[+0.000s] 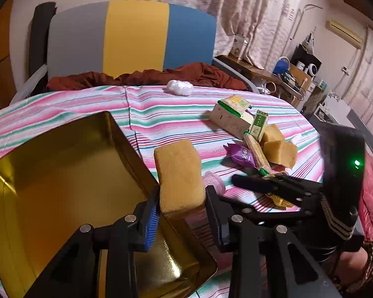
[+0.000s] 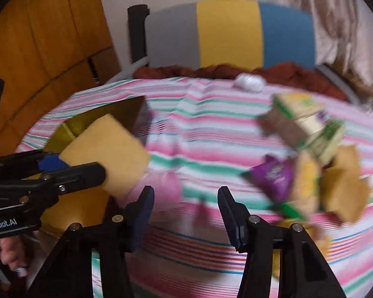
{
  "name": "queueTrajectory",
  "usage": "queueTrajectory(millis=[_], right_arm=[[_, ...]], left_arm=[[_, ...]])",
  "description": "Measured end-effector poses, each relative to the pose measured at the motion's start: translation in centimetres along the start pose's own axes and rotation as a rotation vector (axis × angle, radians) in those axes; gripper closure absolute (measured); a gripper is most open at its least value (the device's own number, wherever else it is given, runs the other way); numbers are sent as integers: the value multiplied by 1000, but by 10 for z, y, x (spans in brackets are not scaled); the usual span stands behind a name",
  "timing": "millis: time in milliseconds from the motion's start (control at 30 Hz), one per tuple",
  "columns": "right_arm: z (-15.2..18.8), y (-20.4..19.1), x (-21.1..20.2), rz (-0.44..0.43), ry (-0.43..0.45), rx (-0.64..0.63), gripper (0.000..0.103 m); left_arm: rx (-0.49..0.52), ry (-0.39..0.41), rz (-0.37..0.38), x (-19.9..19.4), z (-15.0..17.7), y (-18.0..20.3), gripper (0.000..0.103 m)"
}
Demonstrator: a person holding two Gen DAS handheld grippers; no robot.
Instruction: Organize objects
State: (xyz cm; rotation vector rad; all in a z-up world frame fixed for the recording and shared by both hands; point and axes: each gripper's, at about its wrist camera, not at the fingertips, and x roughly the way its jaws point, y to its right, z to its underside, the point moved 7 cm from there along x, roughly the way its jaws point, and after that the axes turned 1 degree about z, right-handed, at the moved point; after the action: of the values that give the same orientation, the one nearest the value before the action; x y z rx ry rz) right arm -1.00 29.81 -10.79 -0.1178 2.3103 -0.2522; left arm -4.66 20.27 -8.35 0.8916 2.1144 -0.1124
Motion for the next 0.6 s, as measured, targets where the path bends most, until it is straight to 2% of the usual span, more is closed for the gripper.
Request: queueTrajectory(millis=[133, 167, 267, 333, 367, 500, 567, 600], right_arm=[[-5, -6, 17, -95, -13, 25, 50], [-5, -6, 20, -126, -22, 40, 59], [-4, 0, 22, -172, -39, 79, 62], [-5, 0, 20, -166, -21, 80, 67], [-3, 0, 17, -171, -16, 88, 75], [-4, -5, 6, -128, 18, 71, 75], [-7, -3, 3, -104, 26, 72, 76], [-7, 4, 2, -34, 23, 76, 80]], left_arm=[[47, 12, -23, 0, -1, 0, 73], [37, 18, -14, -1, -1, -1, 73], [17, 22, -1, -2, -1, -4, 74], [4, 32, 18, -5, -2, -3, 75], [-3, 36, 24, -5, -2, -3, 75], [-20, 53, 47, -13, -3, 0, 76], [-42, 79, 34, -19, -4, -5, 76], [-56, 100, 33, -25, -6, -9, 77]])
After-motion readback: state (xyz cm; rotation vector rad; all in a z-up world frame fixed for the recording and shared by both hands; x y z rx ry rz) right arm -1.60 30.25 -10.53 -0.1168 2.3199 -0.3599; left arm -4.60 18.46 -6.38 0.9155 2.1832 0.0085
